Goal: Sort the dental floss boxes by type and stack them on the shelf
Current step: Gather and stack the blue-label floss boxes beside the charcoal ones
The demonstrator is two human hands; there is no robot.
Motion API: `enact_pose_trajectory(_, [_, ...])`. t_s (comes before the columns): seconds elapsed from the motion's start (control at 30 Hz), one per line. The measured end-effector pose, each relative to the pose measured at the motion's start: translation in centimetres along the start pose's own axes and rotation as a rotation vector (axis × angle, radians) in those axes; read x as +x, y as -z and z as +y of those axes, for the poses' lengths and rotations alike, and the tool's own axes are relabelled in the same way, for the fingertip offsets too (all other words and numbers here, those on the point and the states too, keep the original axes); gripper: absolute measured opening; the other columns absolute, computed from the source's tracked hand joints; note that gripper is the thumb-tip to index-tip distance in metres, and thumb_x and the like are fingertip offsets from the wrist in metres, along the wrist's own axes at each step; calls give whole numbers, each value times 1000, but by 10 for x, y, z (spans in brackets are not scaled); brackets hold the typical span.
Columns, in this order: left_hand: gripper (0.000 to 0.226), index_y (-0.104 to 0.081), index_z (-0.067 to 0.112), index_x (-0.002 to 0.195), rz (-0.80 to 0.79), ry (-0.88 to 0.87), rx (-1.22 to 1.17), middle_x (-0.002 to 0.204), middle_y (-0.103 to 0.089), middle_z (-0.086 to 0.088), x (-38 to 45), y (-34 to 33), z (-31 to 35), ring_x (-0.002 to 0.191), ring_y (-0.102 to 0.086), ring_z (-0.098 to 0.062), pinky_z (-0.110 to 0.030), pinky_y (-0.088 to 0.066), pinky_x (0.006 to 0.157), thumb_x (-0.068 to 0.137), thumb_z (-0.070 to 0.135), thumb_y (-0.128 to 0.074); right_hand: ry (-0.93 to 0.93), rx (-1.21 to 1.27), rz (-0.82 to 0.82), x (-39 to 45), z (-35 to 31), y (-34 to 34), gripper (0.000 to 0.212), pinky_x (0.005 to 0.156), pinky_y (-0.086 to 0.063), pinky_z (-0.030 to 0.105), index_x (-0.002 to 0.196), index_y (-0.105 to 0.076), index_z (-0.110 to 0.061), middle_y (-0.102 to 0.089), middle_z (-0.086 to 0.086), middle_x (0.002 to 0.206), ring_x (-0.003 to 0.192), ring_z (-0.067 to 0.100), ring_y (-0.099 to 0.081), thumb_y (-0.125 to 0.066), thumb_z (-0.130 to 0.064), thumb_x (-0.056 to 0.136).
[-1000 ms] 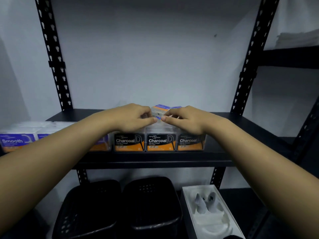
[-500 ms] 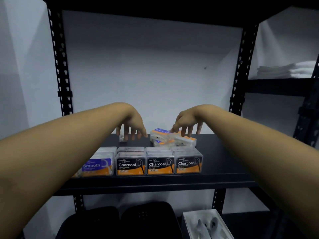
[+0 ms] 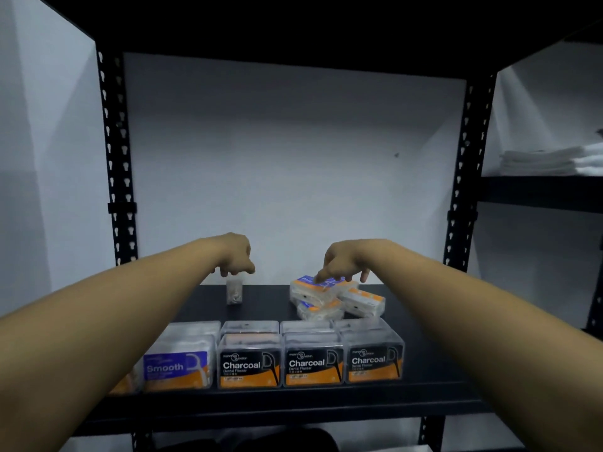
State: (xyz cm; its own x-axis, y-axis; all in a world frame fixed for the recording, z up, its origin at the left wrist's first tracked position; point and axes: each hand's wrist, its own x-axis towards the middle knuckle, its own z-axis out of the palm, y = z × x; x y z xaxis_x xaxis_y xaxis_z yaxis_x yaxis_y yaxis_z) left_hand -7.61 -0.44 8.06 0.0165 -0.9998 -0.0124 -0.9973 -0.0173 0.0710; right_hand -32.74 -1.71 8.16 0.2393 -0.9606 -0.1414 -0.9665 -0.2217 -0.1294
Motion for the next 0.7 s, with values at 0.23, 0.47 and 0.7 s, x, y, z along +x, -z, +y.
enact_pose_trajectory(0.23, [33,-63,9,104,155,32,-3,103,-61,-5,34,-8,-16,75,-58,-19,-26,-43,53,89,37,-69,2,-11,-41,35,-6,-18,61,82,-63,45,103,-75,-12,-73,6,111,104,29,-69,-72,-67,78])
enact_pose_trajectory(0.47, [50,-51,11,92,95,177,-131,82,-56,-4,56,-34,-19,70,-65,-22,-28,-51,57,81,54,-73,11,118,-76,44,-3,-23,58,85,-63,44,116,-71,-6,-71,3,107,102,27,-71,-82,-50,80])
enact_pose_trajectory(0.7, [34,-61,8,104,101,150,-83,92,-62,-7,66,-45,-15,72,-61,-22,-26,-47,52,81,28,-75,18,159,-60,45,3,-26,59,89,-61,45,115,-70,-10,-73,5,109,98,26,-73,-85,-52,77])
